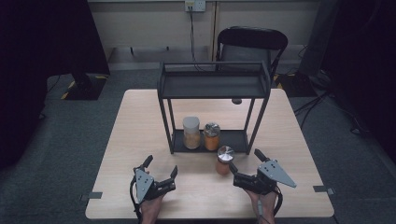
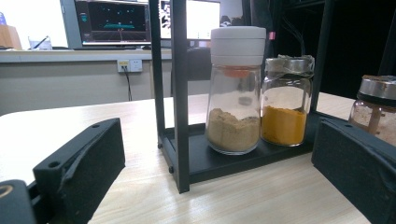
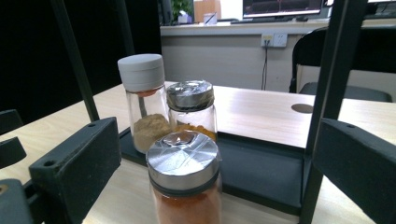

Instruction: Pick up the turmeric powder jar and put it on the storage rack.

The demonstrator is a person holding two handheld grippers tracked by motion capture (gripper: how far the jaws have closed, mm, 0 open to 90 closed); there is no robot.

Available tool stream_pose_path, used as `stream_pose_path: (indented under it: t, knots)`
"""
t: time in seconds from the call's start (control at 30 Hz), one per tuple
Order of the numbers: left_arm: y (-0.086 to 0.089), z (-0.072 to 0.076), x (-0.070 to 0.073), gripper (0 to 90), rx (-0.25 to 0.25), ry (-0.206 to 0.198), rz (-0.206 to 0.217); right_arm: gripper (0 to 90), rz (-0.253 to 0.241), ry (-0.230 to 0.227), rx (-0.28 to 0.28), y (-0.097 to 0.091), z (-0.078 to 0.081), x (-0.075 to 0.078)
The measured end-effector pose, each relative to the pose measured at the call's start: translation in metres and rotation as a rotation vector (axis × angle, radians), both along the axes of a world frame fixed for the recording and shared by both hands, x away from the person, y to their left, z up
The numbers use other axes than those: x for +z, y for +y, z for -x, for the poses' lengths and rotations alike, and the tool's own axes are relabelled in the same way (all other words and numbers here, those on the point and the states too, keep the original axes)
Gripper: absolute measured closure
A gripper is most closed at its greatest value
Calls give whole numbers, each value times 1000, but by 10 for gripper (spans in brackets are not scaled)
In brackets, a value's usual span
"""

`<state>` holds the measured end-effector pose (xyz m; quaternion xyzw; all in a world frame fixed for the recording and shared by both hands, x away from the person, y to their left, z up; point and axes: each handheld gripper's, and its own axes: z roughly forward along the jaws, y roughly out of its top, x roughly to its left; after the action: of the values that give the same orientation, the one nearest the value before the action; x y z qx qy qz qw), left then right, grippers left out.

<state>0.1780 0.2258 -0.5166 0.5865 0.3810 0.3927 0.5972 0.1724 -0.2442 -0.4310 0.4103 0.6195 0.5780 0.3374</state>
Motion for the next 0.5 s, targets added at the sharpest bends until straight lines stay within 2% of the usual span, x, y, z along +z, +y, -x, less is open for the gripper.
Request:
stream_pose_path:
  t: [0.1,0.2,0.5]
  knots:
    - [0,0,0,21,0,0,-2,0,-19,-2,-19,1,3,-5]
    - [0,0,0,21,-1,0,-2,0,-5,-4,-41,3,5,-8]
    - [0,0,0,21,0,0,-2,0,-38,-19,-82,3,9,-32]
